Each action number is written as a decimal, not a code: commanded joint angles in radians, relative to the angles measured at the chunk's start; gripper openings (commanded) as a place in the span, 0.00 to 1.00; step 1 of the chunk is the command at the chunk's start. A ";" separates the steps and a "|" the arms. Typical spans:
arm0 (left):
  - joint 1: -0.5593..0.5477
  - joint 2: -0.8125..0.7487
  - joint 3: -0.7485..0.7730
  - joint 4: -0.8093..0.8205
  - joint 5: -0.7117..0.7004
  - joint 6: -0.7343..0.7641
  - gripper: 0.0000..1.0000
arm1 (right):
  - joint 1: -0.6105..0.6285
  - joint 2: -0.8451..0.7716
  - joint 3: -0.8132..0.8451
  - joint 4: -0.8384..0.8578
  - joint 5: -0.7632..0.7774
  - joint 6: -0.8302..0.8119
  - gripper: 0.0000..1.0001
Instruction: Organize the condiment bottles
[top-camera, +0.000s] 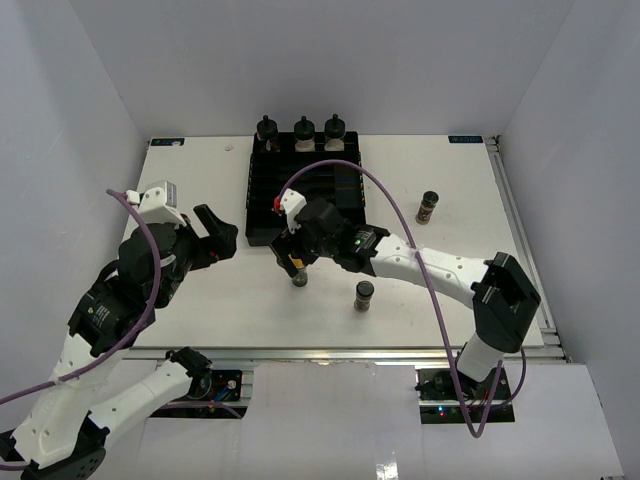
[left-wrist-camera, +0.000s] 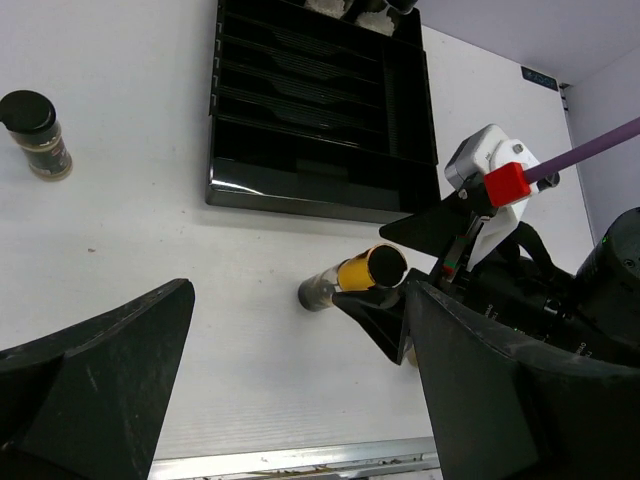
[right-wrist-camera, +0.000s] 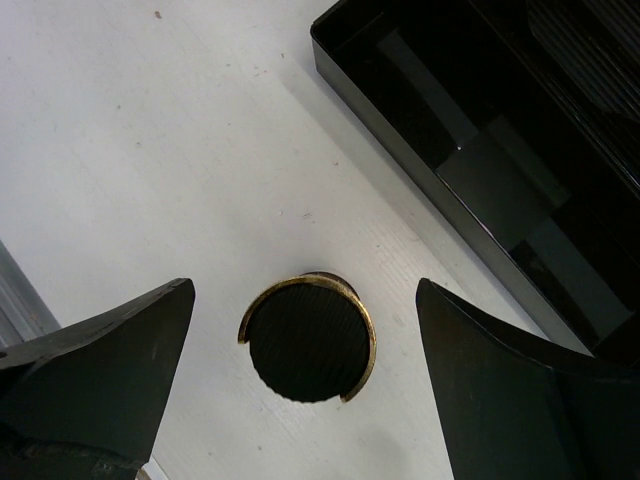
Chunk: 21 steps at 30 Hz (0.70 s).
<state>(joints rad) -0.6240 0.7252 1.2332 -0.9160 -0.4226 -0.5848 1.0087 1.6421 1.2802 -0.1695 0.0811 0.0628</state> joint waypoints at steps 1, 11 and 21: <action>-0.002 -0.012 -0.018 -0.030 -0.034 -0.006 0.98 | 0.012 0.036 0.070 -0.004 0.077 -0.010 0.98; -0.002 -0.013 -0.030 -0.020 -0.030 0.001 0.98 | 0.029 0.066 0.071 -0.047 0.144 0.020 0.84; -0.002 0.000 -0.066 0.017 -0.011 0.003 0.98 | 0.033 0.072 0.127 -0.105 0.218 0.009 0.30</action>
<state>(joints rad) -0.6239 0.7181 1.1903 -0.9313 -0.4378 -0.5850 1.0366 1.7147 1.3235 -0.2546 0.2292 0.0843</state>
